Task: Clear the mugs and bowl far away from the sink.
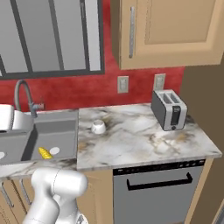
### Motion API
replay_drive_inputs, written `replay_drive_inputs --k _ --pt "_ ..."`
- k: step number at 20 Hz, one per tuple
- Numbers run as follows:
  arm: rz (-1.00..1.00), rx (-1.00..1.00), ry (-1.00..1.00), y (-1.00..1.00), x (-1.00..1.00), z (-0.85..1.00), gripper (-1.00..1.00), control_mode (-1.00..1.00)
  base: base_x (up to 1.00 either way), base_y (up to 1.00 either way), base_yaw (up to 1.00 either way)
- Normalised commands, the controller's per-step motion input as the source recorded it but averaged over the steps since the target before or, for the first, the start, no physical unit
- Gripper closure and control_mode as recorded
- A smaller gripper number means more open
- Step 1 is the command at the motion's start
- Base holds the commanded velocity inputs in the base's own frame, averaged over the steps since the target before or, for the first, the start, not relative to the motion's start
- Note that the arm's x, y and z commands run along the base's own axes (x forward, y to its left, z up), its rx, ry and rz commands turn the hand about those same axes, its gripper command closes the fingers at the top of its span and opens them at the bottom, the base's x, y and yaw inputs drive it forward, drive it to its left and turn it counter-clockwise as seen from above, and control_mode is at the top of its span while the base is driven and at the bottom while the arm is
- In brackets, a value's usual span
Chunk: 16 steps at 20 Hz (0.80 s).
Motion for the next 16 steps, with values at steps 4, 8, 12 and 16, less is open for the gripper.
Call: replay_drive_inputs --k 4,8,12,16 --pt "-0.01 0.03 0.06 -0.08 0.38 -0.08 -1.00 -1.00 0.38 -0.15 0.00" --pt "-0.12 0.06 0.18 -0.09 0.81 -0.18 -1.00 -1.00 0.00 0.00 0.00" --pt "-0.19 0.03 0.17 -0.06 0.65 -0.19 -1.00 -1.00 0.00 0.00 0.00" --pt "-0.21 0.00 0.07 -0.09 0.37 -0.24 -1.00 -1.00 0.00 0.00 0.00"
